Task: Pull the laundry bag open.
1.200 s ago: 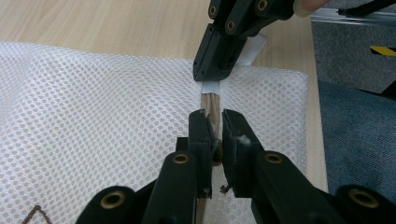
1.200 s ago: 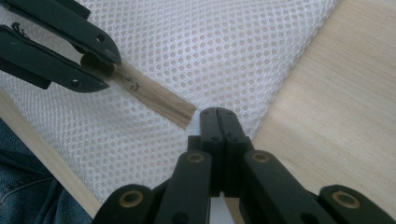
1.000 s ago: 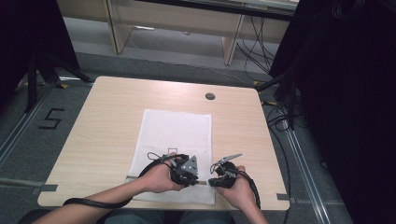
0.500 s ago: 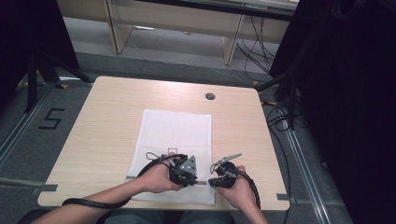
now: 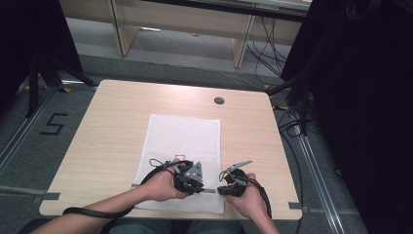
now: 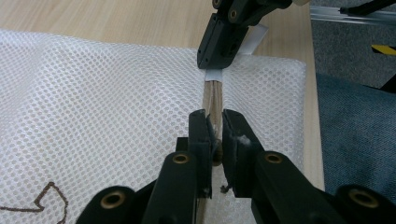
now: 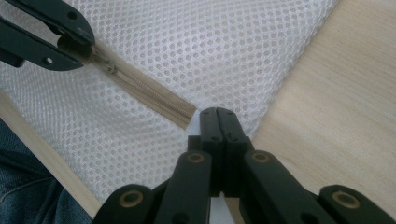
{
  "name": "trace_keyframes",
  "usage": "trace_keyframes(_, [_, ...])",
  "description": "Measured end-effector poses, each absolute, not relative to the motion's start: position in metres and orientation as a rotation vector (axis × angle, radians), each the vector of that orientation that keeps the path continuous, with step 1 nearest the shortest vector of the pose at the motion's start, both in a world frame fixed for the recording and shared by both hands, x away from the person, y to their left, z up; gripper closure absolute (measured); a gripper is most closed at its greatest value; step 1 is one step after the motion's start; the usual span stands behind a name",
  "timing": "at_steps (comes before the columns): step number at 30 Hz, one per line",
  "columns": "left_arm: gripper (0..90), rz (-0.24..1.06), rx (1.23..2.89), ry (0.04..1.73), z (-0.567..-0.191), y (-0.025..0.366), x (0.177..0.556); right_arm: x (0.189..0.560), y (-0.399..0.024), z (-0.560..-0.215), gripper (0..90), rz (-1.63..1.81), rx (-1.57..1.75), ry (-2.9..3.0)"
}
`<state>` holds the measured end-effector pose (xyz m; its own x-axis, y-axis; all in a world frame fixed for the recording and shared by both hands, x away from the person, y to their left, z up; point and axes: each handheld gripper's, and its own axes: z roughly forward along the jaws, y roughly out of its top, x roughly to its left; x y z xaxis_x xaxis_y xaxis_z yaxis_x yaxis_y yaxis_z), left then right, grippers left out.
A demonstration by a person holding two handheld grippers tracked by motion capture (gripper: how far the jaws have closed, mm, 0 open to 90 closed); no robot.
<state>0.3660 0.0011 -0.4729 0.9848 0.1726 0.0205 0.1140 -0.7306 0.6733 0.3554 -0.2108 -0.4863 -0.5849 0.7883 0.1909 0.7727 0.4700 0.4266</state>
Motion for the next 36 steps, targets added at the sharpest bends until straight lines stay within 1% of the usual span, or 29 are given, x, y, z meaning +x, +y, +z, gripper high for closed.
trace_keyframes(36, [82.1, 0.110, 2.400, 0.203, -0.4707, 0.0100, 0.3643, 0.3552, -0.2109, -0.4864, 90.0, 0.750, 1.417, 2.661])
